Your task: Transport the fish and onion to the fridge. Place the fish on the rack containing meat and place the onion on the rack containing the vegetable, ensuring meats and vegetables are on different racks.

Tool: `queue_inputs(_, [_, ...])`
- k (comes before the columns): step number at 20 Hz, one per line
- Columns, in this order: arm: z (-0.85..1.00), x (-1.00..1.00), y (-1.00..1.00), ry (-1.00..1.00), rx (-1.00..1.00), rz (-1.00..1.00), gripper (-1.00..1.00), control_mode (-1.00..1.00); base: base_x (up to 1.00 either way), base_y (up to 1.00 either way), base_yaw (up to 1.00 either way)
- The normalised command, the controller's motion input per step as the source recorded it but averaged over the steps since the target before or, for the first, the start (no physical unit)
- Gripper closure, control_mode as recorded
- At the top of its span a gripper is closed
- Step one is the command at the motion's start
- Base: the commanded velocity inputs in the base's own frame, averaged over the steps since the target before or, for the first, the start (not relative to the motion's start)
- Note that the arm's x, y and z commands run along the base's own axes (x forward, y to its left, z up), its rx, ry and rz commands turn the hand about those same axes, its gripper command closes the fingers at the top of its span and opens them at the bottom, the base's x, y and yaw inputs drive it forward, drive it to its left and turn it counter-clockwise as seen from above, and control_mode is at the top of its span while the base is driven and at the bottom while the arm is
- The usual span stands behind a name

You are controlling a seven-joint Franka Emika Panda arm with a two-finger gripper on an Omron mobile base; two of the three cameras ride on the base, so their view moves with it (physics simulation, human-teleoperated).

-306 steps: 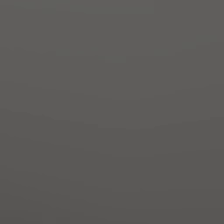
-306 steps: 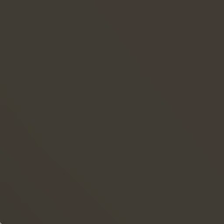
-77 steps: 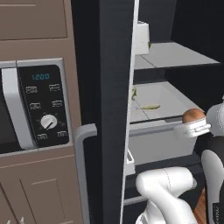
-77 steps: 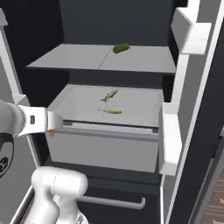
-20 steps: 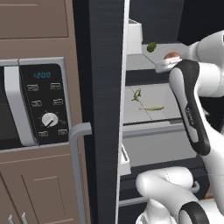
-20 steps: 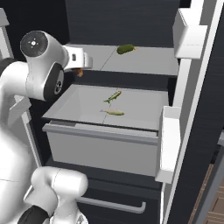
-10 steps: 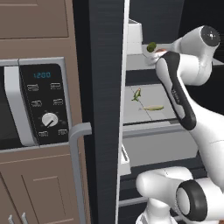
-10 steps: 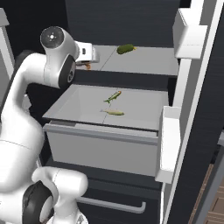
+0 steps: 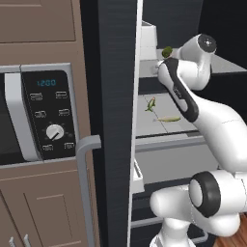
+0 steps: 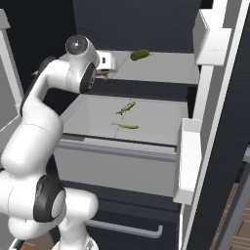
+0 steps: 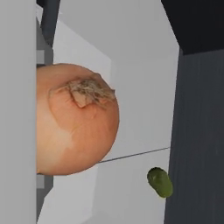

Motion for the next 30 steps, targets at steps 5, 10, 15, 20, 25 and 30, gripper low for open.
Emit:
queue_inputs(5, [-0.33,0.58,0.00,0.02,0.00,0.00,1.00,-1.00,0.00,0.00,0.00])
queue_inputs(10, [-0.24,0.58,0.00,0.00,0.00,0.00,1.00,-1.00,0.00,0.00,0.00])
queue_inputs(15, [-0.42,0.74,0.00,0.00,0.00,0.00,-1.00,-1.00,0.00,0.00,0.00])
queue_inputs(20, [-0.28,0.43,0.00,0.00,0.00,0.00,-1.00,-1.00,0.00,0.00,0.00])
queue_inputs(25, [-0.04,0.05,0.00,0.03,0.00,0.00,-1.00,-1.00,0.00,0.00,0.00])
queue_inputs(30, [0.00,-0.05,0.00,0.00,0.00,0.00,-1.00,-1.00,0.00,0.00,0.00])
